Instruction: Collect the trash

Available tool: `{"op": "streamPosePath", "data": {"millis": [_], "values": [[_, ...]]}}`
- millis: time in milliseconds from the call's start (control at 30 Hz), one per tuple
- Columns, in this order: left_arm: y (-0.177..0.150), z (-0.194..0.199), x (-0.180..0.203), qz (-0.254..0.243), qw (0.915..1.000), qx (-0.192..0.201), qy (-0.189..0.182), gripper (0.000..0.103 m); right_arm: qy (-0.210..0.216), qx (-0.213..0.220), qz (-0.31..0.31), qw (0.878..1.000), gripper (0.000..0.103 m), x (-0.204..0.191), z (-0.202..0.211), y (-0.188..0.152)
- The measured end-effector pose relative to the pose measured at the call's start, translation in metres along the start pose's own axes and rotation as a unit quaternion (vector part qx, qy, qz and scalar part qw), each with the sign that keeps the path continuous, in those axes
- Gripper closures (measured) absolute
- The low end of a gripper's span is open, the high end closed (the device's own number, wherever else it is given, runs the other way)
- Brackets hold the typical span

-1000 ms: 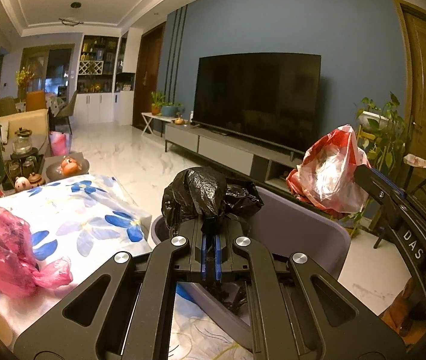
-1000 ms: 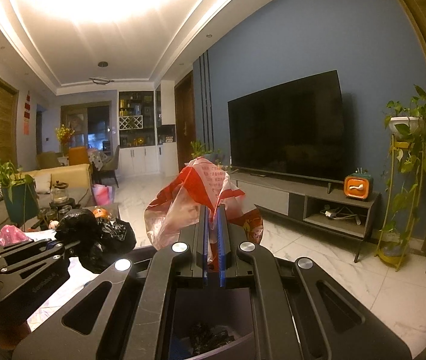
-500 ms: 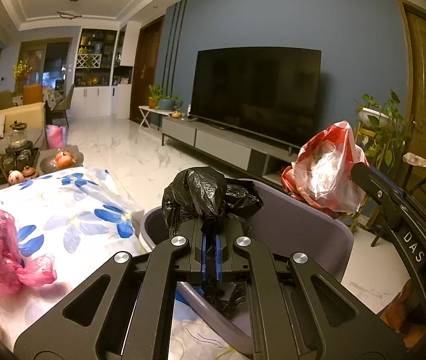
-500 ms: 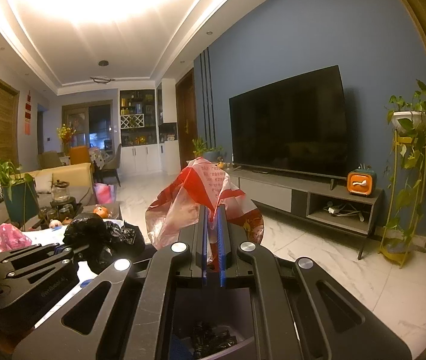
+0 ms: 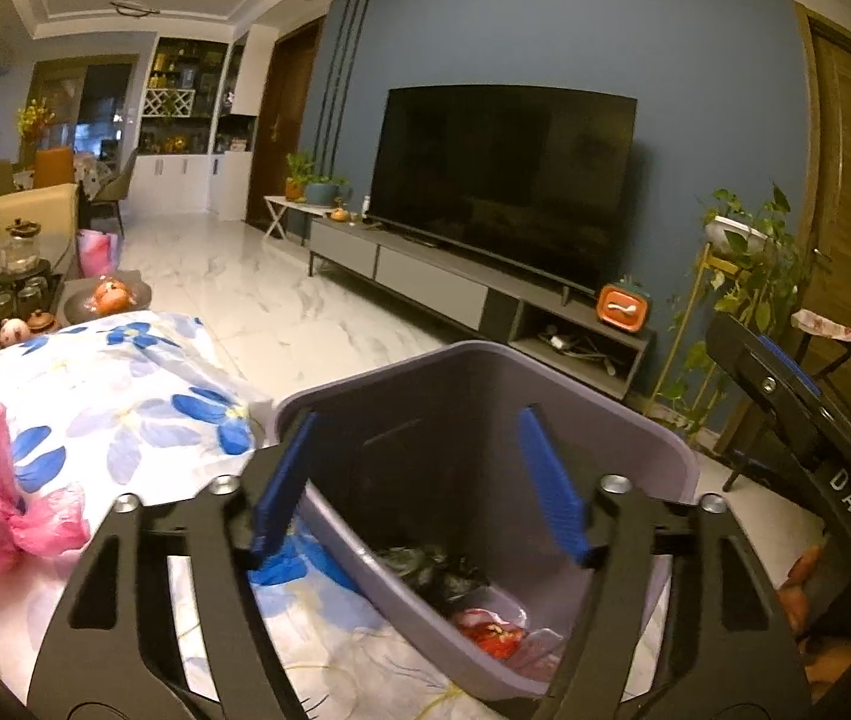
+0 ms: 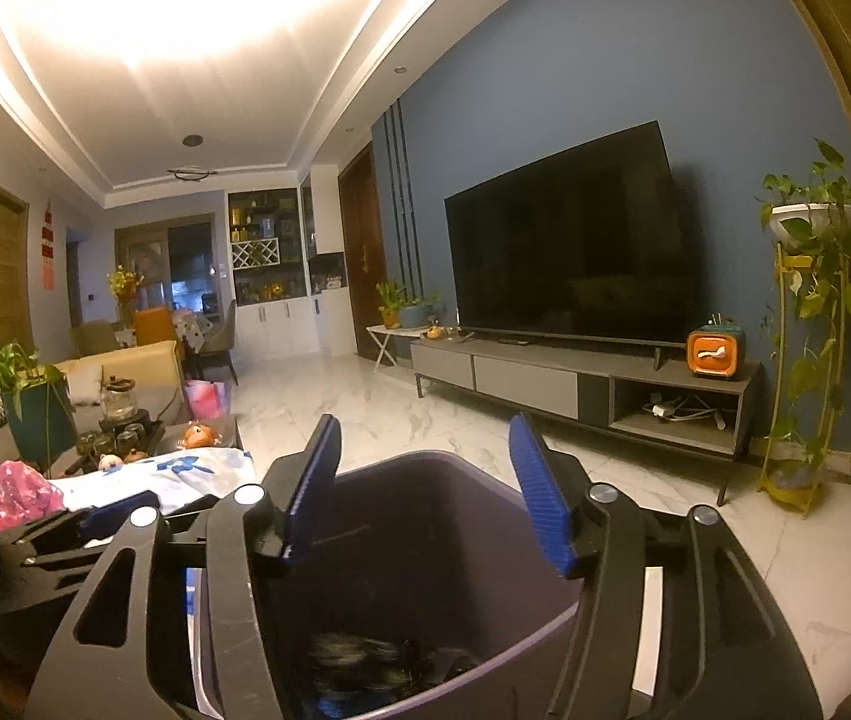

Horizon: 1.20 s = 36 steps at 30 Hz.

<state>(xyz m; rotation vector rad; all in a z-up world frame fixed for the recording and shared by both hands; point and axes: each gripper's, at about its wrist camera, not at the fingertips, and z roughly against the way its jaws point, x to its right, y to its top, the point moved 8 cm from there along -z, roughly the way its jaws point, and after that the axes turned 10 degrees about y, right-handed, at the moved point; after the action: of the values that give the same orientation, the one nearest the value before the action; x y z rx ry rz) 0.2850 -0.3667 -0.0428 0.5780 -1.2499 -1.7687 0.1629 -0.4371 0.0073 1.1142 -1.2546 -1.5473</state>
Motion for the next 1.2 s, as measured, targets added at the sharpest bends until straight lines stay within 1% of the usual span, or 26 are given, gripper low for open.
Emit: {"op": "streamPosePath", "data": {"millis": [100,233,300,333,400,500,600,700,800,900,1033,1200], "values": [[-0.002,0.007,-0.009,0.006,0.9999,0.001,0.015,0.026,0.003,-0.003,-0.004,1.000,0.036,-0.003,0.004,-0.003],[-0.007,0.024,-0.027,0.009,0.9987,0.008,0.050,0.022,0.010,-0.006,-0.008,1.000,0.030,-0.008,0.009,-0.006],[-0.011,0.036,-0.038,0.006,0.9971,0.014,0.075,0.018,0.015,-0.010,-0.005,1.000,0.025,-0.015,0.012,-0.008],[-0.014,0.043,-0.046,0.005,0.9958,0.017,0.090,0.018,0.017,-0.012,-0.004,1.000,0.021,-0.017,0.013,-0.009],[-0.020,0.056,-0.059,0.005,0.9930,0.023,0.115,0.017,0.025,-0.017,-0.005,1.000,0.018,-0.024,0.016,-0.011],[-0.028,0.077,-0.083,0.013,0.9877,0.024,0.154,0.016,0.042,-0.025,0.003,0.999,0.016,-0.041,0.020,-0.015],[-0.036,0.105,-0.113,0.030,0.9791,0.032,0.199,0.016,0.060,-0.032,0.013,0.998,0.016,-0.058,0.023,-0.019],[-0.042,0.131,-0.138,0.042,0.9705,0.043,0.234,0.016,0.082,-0.040,0.020,0.996,0.016,-0.078,0.027,-0.026],[-0.051,0.160,-0.169,0.063,0.9584,0.049,0.274,0.016,0.107,-0.047,0.029,0.993,0.016,-0.105,0.031,-0.032],[-0.061,0.183,-0.197,0.083,0.9488,0.049,0.301,0.016,0.131,-0.052,0.035,0.989,0.016,-0.130,0.035,-0.035],[-0.076,0.214,-0.236,0.099,0.9303,0.047,0.350,0.016,0.163,-0.060,0.040,0.984,0.016,-0.162,0.037,-0.042],[-0.094,0.247,-0.273,0.122,0.9122,0.042,0.389,0.016,0.199,-0.081,0.039,0.976,0.016,-0.202,0.035,-0.059]]}}
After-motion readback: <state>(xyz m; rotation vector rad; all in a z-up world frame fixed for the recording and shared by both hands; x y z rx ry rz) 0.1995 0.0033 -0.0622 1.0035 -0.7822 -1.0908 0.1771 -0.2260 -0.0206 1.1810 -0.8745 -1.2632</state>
